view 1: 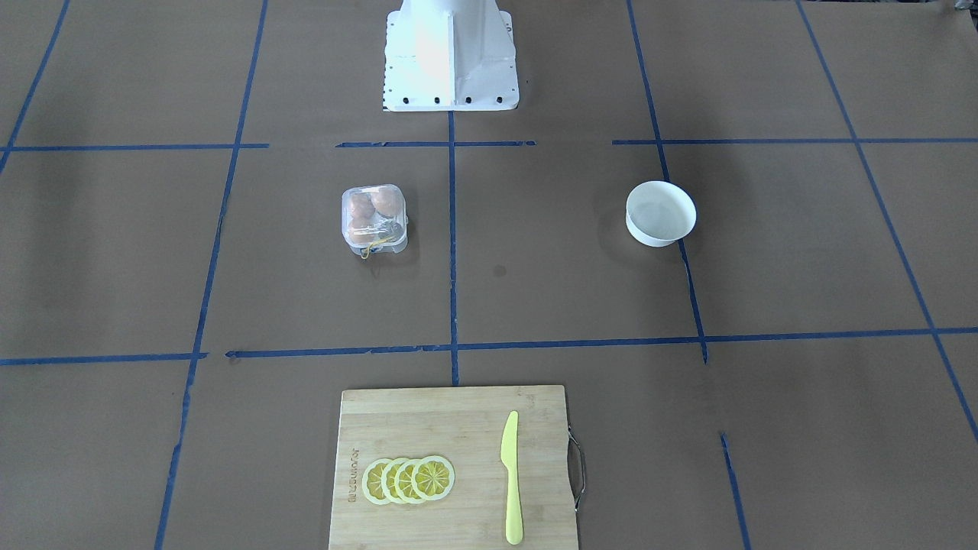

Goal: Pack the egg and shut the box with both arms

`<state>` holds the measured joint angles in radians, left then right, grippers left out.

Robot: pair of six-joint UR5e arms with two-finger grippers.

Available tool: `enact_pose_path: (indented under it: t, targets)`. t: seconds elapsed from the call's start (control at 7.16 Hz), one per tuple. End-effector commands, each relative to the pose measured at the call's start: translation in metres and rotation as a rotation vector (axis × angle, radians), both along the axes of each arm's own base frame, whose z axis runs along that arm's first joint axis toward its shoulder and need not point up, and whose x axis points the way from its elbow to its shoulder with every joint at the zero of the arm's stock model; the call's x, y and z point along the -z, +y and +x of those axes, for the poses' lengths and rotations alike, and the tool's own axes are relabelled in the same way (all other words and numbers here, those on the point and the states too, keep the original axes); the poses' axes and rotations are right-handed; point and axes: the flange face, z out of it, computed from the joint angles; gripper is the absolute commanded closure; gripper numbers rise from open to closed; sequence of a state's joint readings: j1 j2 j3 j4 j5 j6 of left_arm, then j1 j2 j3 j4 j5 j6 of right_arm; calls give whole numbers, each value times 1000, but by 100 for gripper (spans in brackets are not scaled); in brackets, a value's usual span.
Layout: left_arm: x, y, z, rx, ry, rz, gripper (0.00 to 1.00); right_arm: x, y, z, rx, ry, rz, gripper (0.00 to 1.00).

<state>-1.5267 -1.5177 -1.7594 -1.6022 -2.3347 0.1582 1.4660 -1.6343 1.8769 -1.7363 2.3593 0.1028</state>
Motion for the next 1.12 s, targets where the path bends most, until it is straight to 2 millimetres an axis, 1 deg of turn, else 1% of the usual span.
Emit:
enact_pose_path:
  t: [0.0, 0.14, 0.28, 0.42, 0.56, 0.84, 0.98]
  targets:
    - [5, -8, 0, 0, -4, 12, 0, 6, -7, -1, 2, 7, 19, 0]
    - [7, -9, 1, -2, -4, 15, 0, 3, -6, 0, 3, 13, 15, 0]
    - [0, -7, 0, -1, -5, 1, 0, -5, -4, 1, 2, 16, -3, 0]
    - [-14, -6, 0, -1, -6, -27, 0, -11, -4, 1, 1, 22, -13, 0]
    - [-19, -7, 0, -1, -6, -37, 0, -11, -4, 2, 0, 23, -12, 0]
    - [-18, -7, 0, 1, -4, -36, 0, -12, -1, 3, 0, 26, -14, 0]
    - [-10, -2, 0, 2, -2, -22, 0, -11, -4, 3, -1, 31, -12, 0]
